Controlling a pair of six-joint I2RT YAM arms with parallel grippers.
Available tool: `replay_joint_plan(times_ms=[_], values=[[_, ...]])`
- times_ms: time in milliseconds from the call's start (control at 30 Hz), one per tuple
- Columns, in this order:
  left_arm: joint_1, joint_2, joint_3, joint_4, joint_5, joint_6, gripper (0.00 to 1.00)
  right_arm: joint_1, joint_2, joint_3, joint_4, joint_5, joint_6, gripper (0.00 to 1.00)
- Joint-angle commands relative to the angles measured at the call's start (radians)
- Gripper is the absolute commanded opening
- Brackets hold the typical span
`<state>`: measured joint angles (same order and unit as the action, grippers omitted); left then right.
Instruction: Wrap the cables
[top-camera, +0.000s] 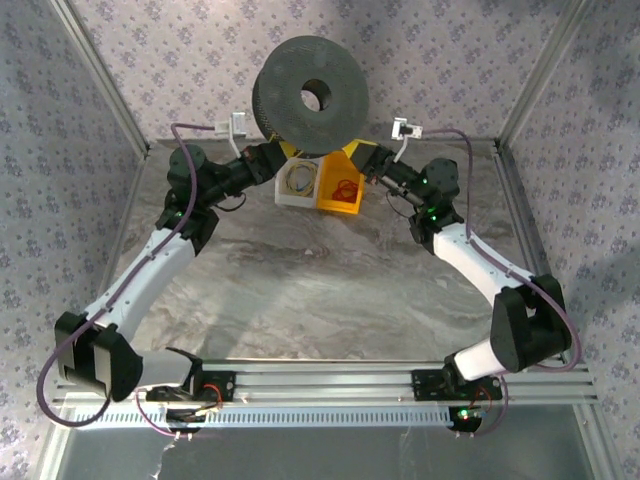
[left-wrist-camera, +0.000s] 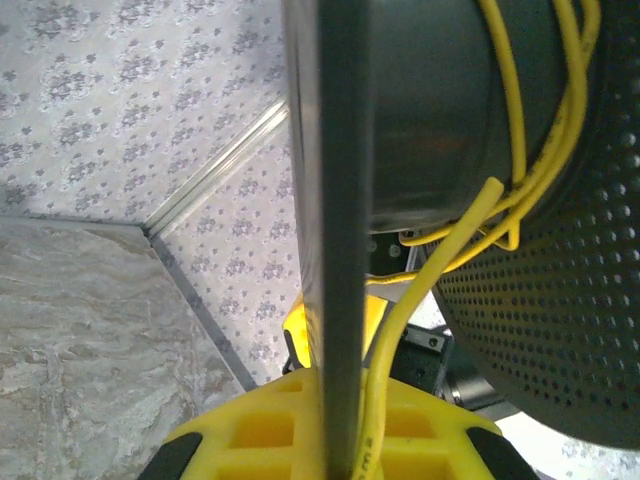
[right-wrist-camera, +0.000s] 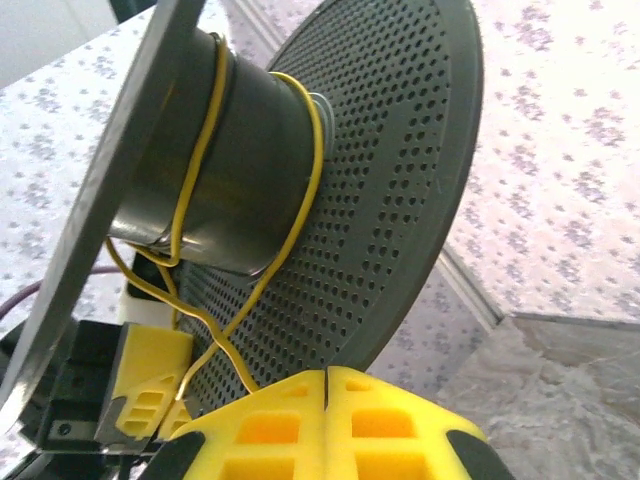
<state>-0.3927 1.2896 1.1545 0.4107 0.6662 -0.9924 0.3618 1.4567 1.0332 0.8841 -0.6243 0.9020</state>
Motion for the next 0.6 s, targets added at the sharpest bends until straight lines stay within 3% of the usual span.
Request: replay_joint_plan(times_ms=[0,300,567], values=[[0.009,-0.117,0.044,0.151,0.141,0.066,0.00,-0.036,0.041,0.009,-0.025,-0.056,0.062,0.00],[0.011,-0.163,0.088,-0.263,0.249,0.382,0.00,-0.090,-0.035,-0.017,-0.070,-0.132,0.063,0.00],[0.005,-0.167,0.132,-0.467,0.423,0.586,0.00,-0.177,-0.096,-0.035,-0.141,-0.216,0.062,0.00]])
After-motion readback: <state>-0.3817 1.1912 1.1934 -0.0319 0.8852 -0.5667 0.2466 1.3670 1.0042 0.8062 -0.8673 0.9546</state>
